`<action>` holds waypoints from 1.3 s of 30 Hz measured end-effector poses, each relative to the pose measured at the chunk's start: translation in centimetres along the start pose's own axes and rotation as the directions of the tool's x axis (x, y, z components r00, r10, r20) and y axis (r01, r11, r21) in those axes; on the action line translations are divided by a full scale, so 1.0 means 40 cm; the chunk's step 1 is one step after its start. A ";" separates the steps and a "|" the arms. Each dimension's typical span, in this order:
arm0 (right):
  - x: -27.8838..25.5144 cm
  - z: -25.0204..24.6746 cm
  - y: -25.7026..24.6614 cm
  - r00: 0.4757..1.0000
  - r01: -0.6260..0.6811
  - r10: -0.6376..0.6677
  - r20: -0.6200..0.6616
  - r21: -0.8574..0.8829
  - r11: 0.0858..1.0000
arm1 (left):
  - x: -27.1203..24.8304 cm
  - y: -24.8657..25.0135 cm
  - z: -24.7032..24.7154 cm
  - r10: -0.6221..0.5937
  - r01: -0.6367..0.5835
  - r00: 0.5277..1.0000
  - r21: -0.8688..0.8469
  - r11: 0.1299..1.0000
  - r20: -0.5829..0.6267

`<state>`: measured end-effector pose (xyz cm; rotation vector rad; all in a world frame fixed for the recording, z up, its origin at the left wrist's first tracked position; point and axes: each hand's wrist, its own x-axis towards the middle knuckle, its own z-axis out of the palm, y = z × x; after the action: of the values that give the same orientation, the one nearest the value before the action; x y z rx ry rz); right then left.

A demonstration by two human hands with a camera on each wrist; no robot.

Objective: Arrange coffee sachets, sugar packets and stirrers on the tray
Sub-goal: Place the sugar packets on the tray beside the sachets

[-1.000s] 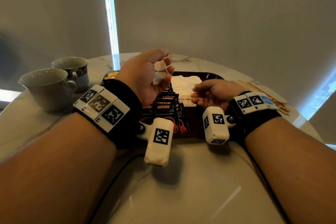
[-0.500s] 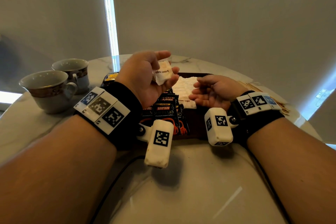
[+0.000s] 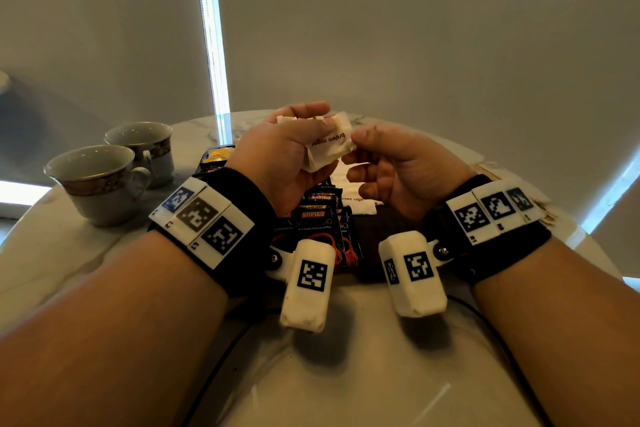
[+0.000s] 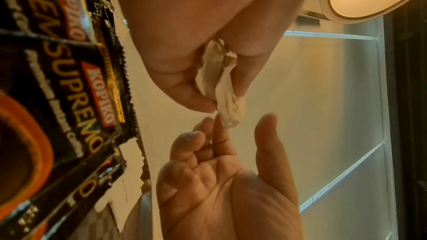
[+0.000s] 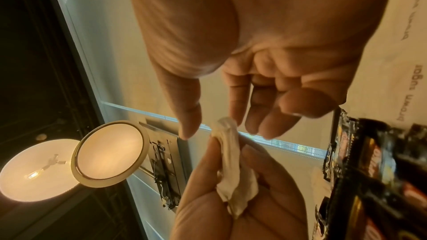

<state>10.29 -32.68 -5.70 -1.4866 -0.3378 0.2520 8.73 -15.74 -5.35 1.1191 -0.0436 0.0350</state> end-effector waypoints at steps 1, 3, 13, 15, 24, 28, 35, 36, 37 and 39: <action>0.000 0.003 -0.001 1.000 0.001 -0.001 0.003 -0.009 1.000 | 0.002 -0.001 -0.001 0.007 -0.007 1.000 -0.005 1.000 -0.005; 0.001 0.006 -0.001 1.000 0.004 -0.004 0.001 -0.023 1.000 | 0.004 -0.004 -0.001 0.020 -0.020 1.000 0.007 1.000 -0.012; 0.003 0.023 0.001 0.996 0.020 -0.021 -0.084 -0.017 1.000 | 0.009 -0.009 0.001 -0.018 0.018 1.000 0.022 1.000 0.016; 0.004 0.024 -0.001 0.993 0.026 -0.024 -0.117 0.021 0.999 | 0.009 -0.003 0.002 -0.057 0.057 0.998 -0.018 0.998 0.030; 0.013 0.007 -0.014 0.950 0.124 -0.066 -0.304 0.173 0.977 | 0.013 0.001 0.000 -0.122 0.122 0.992 0.025 0.992 0.004; 0.002 0.018 -0.019 0.980 0.110 -0.080 -0.180 0.167 0.980 | 0.003 -0.006 -0.001 -0.135 0.121 0.983 0.111 0.986 0.123; -0.010 0.026 -0.027 0.985 0.109 -0.079 -0.151 0.197 0.974 | 0.003 0.002 -0.001 -0.131 0.115 0.983 0.130 0.985 0.129; -0.012 0.027 -0.031 0.984 0.112 -0.081 -0.156 0.200 0.973 | 0.004 0.001 -0.001 -0.125 0.111 0.986 0.125 0.986 0.113; -0.014 0.026 -0.034 0.983 0.118 -0.086 -0.163 0.196 0.974 | 0.004 0.000 -0.001 -0.119 0.107 0.988 0.117 0.987 0.101; -0.013 0.024 -0.035 0.983 0.121 -0.091 -0.160 0.185 0.975 | 0.002 -0.001 0.000 -0.113 0.104 0.989 0.098 0.990 0.097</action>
<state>9.37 -32.08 -4.28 -1.2822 -0.2627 0.0832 8.82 -15.75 -5.39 1.2139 -0.0731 -0.1192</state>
